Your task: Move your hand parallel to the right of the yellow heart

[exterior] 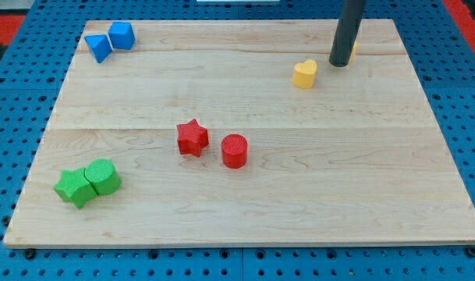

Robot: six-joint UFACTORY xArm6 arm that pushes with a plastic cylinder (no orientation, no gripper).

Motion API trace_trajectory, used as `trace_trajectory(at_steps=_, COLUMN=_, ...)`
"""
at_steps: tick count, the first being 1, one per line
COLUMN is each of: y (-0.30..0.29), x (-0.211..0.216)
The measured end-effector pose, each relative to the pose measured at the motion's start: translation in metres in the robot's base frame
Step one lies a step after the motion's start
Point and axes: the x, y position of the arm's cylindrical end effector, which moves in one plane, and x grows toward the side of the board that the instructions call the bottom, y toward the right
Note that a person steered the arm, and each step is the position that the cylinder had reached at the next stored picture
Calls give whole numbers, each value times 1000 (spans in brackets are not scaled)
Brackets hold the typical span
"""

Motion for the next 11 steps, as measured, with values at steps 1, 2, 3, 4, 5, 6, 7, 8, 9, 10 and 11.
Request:
trace_trajectory(at_steps=1, y=35, x=6)
trace_trajectory(at_steps=2, y=34, x=-25)
trace_trajectory(at_steps=3, y=46, x=-16)
trace_trajectory(at_steps=4, y=40, x=-7)
trace_trajectory(at_steps=5, y=14, x=-7)
trace_trajectory(at_steps=6, y=-1, x=-29)
trace_trajectory(at_steps=7, y=6, x=-47)
trace_trajectory(at_steps=8, y=49, x=-3)
trace_trajectory(at_steps=9, y=68, x=51)
trace_trajectory(at_steps=10, y=68, x=86)
trace_trajectory(at_steps=11, y=66, x=99)
